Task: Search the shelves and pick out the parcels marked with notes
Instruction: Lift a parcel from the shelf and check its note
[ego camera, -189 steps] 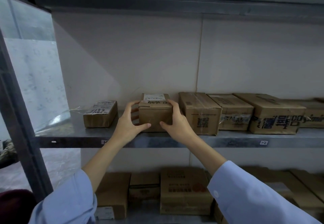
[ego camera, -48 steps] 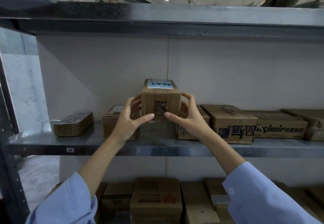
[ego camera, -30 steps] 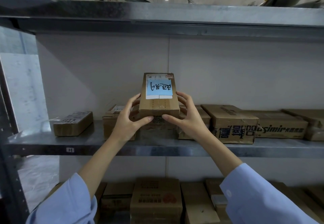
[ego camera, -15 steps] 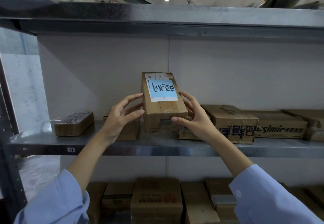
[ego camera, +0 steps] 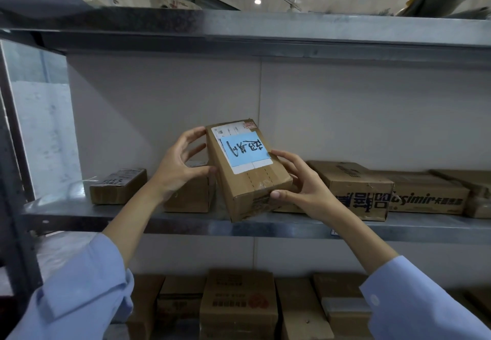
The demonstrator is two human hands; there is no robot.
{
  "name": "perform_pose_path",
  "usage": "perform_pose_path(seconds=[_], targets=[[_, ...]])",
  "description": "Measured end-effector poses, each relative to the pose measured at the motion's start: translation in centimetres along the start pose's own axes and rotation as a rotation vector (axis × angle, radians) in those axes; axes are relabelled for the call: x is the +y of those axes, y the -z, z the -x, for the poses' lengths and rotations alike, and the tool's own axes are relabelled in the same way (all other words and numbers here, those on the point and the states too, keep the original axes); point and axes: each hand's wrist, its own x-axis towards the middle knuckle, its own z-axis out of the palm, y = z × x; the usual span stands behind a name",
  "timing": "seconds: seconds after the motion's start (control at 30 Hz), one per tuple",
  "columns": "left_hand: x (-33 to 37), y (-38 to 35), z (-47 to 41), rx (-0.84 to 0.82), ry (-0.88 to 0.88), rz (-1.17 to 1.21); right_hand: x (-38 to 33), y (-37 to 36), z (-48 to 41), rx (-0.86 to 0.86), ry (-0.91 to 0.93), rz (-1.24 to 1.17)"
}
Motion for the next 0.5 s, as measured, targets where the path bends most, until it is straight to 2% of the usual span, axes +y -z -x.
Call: perform_pose_path(seconds=[0.2, 0.5], targets=[[-0.2, 0.3, 0.0, 0.026, 0.028, -0.036, 0.2, 0.4, -0.2, 0.016, 0.008, 0.018], [0.2, 0.6, 0.7, 0.228, -0.036, -0.043, 0.9, 0.1, -1.2, 0.401, 0.063, 0.203]])
